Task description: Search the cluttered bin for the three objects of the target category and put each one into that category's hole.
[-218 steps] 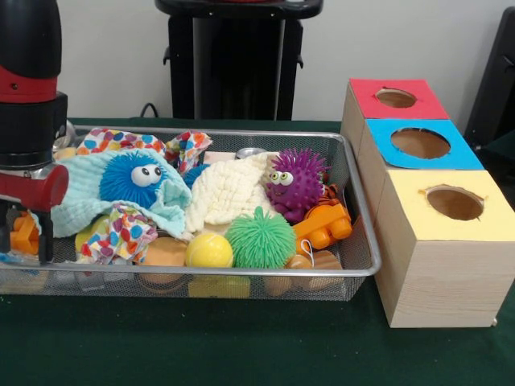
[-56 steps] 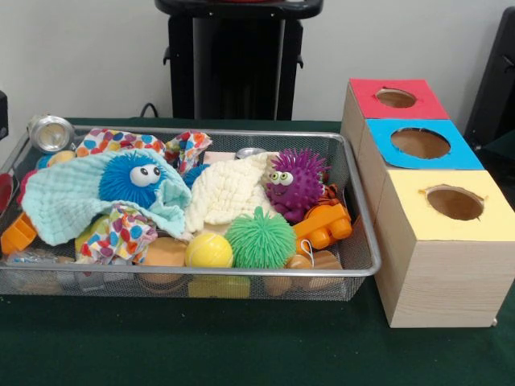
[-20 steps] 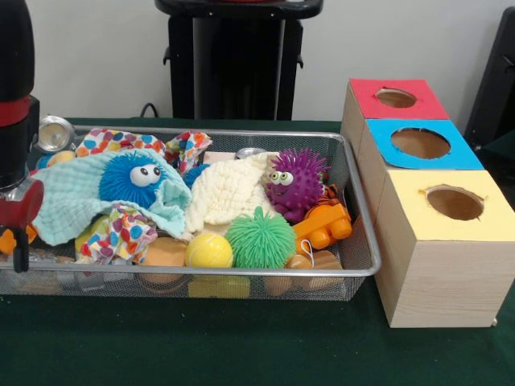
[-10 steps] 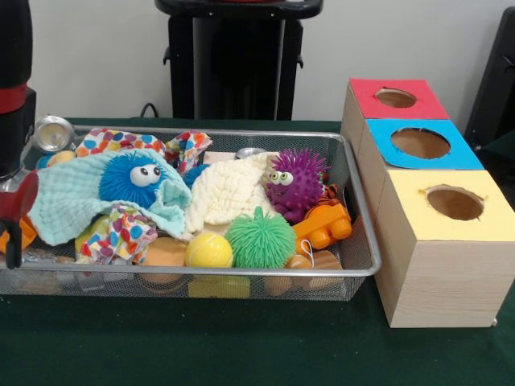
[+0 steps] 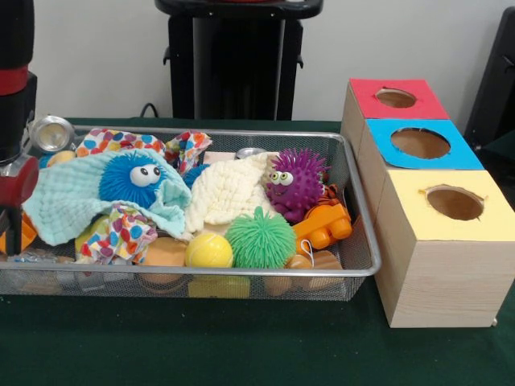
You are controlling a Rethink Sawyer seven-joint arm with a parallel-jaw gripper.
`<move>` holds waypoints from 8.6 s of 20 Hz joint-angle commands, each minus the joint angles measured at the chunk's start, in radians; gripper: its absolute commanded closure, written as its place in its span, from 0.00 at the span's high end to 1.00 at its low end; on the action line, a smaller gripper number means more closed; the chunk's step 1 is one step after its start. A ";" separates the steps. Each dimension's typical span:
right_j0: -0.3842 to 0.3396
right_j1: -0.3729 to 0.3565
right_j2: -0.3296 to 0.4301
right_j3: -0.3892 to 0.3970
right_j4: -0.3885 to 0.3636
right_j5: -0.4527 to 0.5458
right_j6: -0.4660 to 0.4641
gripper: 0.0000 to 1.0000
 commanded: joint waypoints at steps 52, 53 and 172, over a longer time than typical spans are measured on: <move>0.043 -0.007 -0.064 0.191 -0.030 -0.175 0.018 1.00; 0.043 -0.006 -0.060 0.186 -0.043 -0.181 -0.008 1.00; -0.210 0.017 0.291 0.261 -0.177 -0.105 -0.227 1.00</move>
